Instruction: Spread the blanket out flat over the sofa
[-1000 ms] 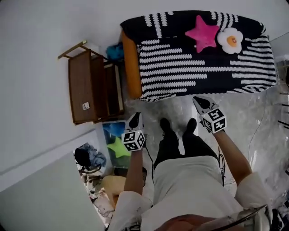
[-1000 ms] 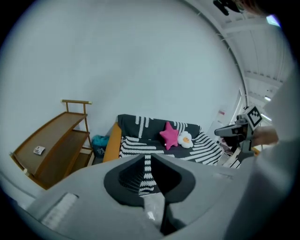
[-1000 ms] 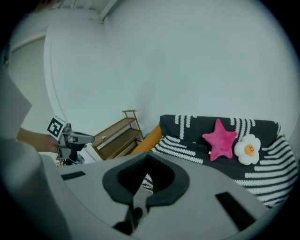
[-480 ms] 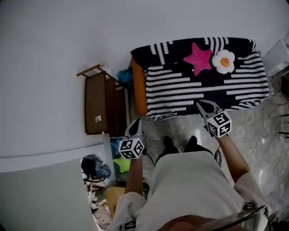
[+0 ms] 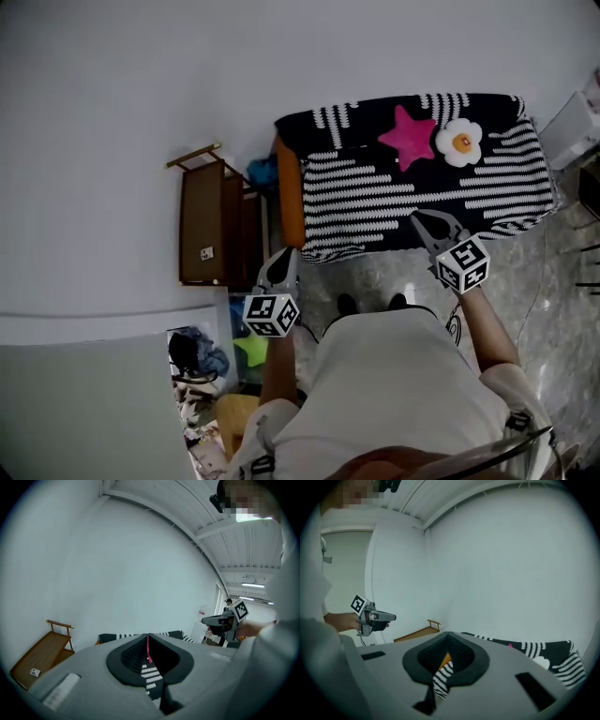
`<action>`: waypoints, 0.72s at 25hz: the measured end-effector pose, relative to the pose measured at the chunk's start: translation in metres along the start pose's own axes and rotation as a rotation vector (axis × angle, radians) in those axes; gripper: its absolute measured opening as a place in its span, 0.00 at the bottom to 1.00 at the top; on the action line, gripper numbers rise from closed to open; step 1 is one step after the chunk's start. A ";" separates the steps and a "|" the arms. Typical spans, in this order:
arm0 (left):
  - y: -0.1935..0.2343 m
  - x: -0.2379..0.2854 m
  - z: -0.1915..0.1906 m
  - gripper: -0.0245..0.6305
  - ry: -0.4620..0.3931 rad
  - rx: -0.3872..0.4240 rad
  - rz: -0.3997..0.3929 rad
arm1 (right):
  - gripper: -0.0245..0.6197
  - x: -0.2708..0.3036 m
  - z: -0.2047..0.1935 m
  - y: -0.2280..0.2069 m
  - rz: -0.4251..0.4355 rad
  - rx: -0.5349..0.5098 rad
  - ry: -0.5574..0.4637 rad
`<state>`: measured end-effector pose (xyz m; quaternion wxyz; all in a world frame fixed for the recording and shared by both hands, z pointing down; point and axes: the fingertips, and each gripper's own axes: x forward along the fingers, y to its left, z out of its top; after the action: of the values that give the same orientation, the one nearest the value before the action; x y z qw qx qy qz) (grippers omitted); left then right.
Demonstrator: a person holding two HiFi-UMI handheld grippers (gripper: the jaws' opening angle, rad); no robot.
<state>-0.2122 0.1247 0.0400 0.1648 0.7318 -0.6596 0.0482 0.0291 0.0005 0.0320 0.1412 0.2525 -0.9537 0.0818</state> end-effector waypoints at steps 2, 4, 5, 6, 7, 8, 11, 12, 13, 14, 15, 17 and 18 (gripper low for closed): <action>-0.003 0.003 0.006 0.07 -0.014 0.001 0.001 | 0.03 -0.004 0.007 -0.004 -0.004 -0.009 -0.011; -0.004 0.004 0.010 0.07 -0.026 -0.003 0.003 | 0.03 -0.006 0.010 -0.005 -0.007 -0.018 -0.019; -0.004 0.005 0.011 0.07 -0.032 -0.004 0.002 | 0.03 -0.006 0.012 -0.005 -0.006 -0.025 -0.022; -0.005 0.005 0.013 0.07 -0.037 -0.002 0.001 | 0.03 -0.007 0.013 -0.004 -0.004 -0.034 -0.026; -0.006 0.006 0.015 0.07 -0.041 0.002 0.001 | 0.03 -0.007 0.014 -0.004 0.000 -0.044 -0.030; -0.006 0.007 0.017 0.07 -0.044 0.005 0.002 | 0.03 -0.006 0.016 -0.003 0.005 -0.050 -0.034; -0.006 0.008 0.016 0.07 -0.042 0.007 0.005 | 0.03 -0.005 0.017 0.001 0.016 -0.049 -0.046; -0.005 0.008 0.016 0.07 -0.041 0.007 0.006 | 0.03 -0.005 0.017 0.003 0.019 -0.049 -0.047; -0.005 0.008 0.015 0.07 -0.041 0.006 0.007 | 0.03 -0.005 0.017 0.005 0.022 -0.049 -0.047; -0.005 0.008 0.016 0.07 -0.042 0.003 0.005 | 0.03 -0.006 0.018 0.006 0.023 -0.049 -0.045; -0.005 0.008 0.016 0.07 -0.042 0.001 0.002 | 0.03 -0.006 0.018 0.006 0.022 -0.049 -0.043; -0.005 0.010 0.016 0.07 -0.038 -0.001 -0.004 | 0.03 -0.006 0.019 0.005 0.019 -0.044 -0.042; -0.005 0.010 0.015 0.07 -0.036 0.000 -0.006 | 0.03 -0.005 0.018 0.005 0.018 -0.041 -0.042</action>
<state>-0.2084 0.1108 0.0277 0.1531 0.7344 -0.6603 0.0345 0.0270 0.0031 0.0125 0.1253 0.2425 -0.9602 0.0583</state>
